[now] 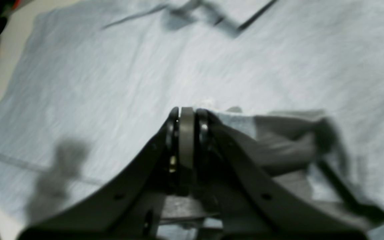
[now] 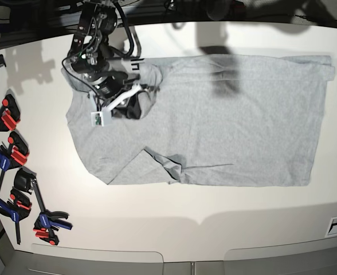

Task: Fold the T-shirt properly
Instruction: 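Fold the pinched side edge inward with the right gripper, then release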

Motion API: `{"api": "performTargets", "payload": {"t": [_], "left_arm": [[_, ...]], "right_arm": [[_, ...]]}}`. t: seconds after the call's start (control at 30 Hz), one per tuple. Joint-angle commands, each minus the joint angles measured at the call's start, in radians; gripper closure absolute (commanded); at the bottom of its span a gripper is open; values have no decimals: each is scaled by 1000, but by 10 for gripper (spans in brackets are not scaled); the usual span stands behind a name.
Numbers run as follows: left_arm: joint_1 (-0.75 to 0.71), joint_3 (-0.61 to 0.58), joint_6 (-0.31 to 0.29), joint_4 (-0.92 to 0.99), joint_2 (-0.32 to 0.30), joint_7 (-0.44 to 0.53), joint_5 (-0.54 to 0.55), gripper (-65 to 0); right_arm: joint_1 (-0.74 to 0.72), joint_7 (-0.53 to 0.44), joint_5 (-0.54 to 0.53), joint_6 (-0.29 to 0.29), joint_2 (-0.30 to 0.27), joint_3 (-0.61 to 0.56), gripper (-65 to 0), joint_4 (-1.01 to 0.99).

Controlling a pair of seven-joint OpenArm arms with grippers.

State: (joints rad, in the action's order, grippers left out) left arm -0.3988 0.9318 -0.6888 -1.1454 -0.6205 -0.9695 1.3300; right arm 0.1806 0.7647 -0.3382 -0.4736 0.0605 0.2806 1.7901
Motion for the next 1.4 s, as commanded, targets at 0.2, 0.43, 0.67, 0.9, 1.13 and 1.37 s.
{"api": "performTargets", "payload": {"t": [0.2,0.43,0.67,0.9,1.13,1.37], "left_arm": [[-3,12,-9,-13,-29,13,22,-207],[-3,12,-9,-13,-29,13,22,-207],[-2,11,-9,-14,-29,-8,22,-207],[5,-98,-9,-113,-28,-53,-21,-190],[58,-312,-9,-146,-27,116,-293,0],[82,-409,-9,-146,-20,125,-348,0]], "right_arm": [[-71,-51,-4,46,-2,-4,0,14],[-78,-24,-5,45,-2,-4,-304,14],[-78,61,-5,45,-2,-2,-308,33],[-65,134,-3,44,-3,49,-285,77],[-14,57,57,44,-15,138,0,68],[-10,55,137,66,-64,160,0,-60]]}}
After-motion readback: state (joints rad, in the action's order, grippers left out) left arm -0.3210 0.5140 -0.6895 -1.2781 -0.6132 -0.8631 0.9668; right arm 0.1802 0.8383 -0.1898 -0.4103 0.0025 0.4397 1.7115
